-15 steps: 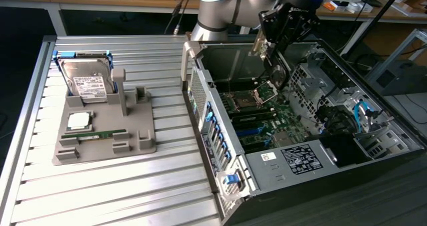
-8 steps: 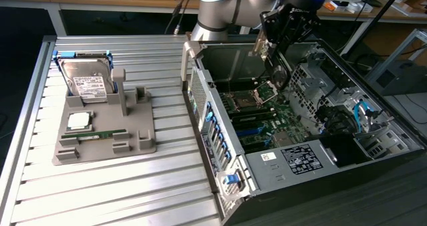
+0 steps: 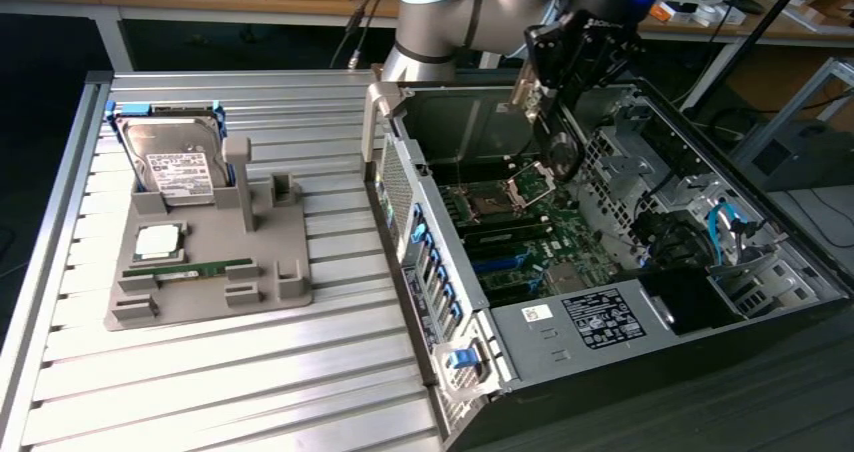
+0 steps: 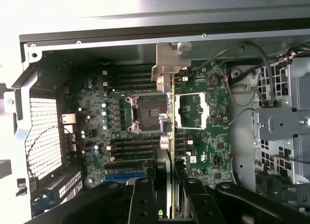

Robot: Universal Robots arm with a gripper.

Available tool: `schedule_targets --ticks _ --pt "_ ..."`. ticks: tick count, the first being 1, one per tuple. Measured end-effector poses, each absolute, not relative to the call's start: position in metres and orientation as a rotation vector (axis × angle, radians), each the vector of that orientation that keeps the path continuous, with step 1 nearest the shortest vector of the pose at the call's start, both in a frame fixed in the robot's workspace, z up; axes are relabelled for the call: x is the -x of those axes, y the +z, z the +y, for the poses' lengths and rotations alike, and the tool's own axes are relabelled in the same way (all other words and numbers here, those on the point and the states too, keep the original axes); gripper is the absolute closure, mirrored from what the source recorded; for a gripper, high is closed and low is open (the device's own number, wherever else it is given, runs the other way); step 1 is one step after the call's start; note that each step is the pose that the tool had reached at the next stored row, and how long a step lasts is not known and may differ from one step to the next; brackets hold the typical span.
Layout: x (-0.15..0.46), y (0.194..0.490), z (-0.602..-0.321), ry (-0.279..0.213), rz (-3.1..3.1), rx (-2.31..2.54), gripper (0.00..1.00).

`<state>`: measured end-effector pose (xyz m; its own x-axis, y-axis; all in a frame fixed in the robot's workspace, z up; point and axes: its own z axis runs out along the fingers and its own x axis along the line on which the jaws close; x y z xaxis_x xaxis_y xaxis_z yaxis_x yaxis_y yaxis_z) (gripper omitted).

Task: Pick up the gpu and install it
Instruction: 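Pick up the gpu and move the gpu toward the slot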

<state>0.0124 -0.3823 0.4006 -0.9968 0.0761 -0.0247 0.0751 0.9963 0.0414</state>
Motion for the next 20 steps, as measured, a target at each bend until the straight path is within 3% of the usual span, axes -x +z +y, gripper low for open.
schedule_targets --ticks 20 --pt "-0.026 0.397 -0.383 0.063 3.113 -0.118 0.73"
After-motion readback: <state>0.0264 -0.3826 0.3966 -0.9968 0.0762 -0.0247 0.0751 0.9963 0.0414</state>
